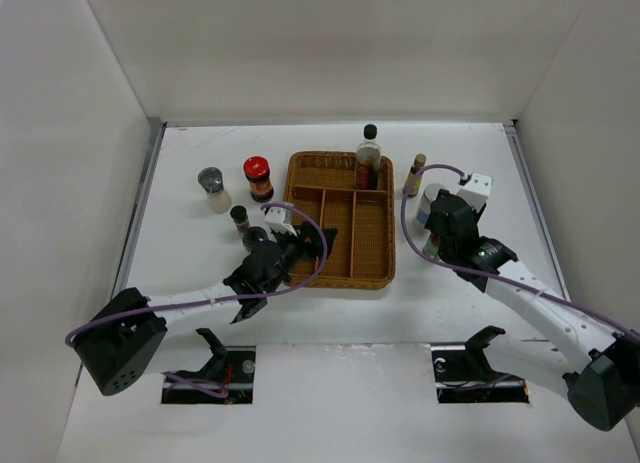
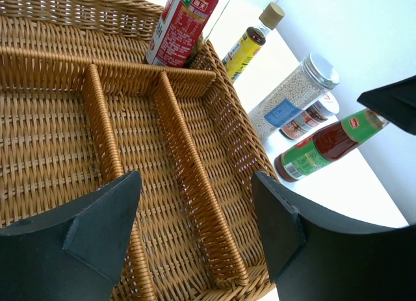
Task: Organize the condiment bottles
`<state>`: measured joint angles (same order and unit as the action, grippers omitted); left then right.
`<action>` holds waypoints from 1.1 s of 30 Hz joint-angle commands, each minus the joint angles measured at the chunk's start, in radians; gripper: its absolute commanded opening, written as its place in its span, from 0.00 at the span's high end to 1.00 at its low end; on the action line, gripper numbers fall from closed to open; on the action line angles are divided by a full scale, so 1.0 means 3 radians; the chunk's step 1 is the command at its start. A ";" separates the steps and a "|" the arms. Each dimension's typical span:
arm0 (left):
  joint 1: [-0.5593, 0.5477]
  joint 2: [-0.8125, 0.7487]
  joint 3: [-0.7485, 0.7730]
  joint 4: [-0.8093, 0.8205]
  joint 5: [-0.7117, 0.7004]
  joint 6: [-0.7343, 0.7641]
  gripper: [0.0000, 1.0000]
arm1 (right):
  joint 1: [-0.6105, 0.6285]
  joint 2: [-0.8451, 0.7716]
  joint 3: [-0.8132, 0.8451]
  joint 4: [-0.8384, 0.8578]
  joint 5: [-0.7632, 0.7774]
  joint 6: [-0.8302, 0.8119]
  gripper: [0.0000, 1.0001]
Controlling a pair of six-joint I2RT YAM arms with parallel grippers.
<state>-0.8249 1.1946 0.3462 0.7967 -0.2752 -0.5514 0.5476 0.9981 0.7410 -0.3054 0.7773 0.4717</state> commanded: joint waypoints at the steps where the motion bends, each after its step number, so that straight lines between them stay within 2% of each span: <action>1: -0.0003 -0.0065 -0.0009 0.0172 0.0048 -0.0028 0.33 | -0.0064 0.0027 0.0030 0.0240 -0.0101 0.0054 0.44; 5: 0.0027 -0.0040 -0.0019 0.0182 0.0048 -0.0044 0.33 | -0.0069 0.0032 0.0010 0.0236 -0.0080 0.0038 0.57; 9: 0.0002 -0.0060 -0.0019 0.0197 0.0033 -0.0033 0.33 | -0.0054 -0.0064 0.0005 0.0220 0.0001 0.0018 0.76; 11: 0.0027 -0.0024 -0.0019 0.0208 0.0048 -0.0044 0.33 | -0.0044 -0.0161 0.0117 0.0230 0.0037 -0.0053 0.80; 16: 0.0012 -0.0086 -0.0034 0.0208 0.0028 -0.0033 0.33 | 0.0212 -0.0264 0.0612 0.0368 0.0078 -0.0416 0.82; 22: 0.0032 -0.0127 -0.0055 0.0208 0.0023 -0.0039 0.33 | 0.0641 0.0139 0.1139 0.0766 0.0037 -0.0769 0.83; 33: 0.0053 -0.0091 -0.0044 0.0197 0.0043 -0.0064 0.33 | 0.0524 0.1075 0.1477 0.1580 -0.0591 -0.0764 0.83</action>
<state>-0.8139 1.1870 0.3393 0.7990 -0.2752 -0.5591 0.7216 1.3079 1.1000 -0.0326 0.6498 0.2501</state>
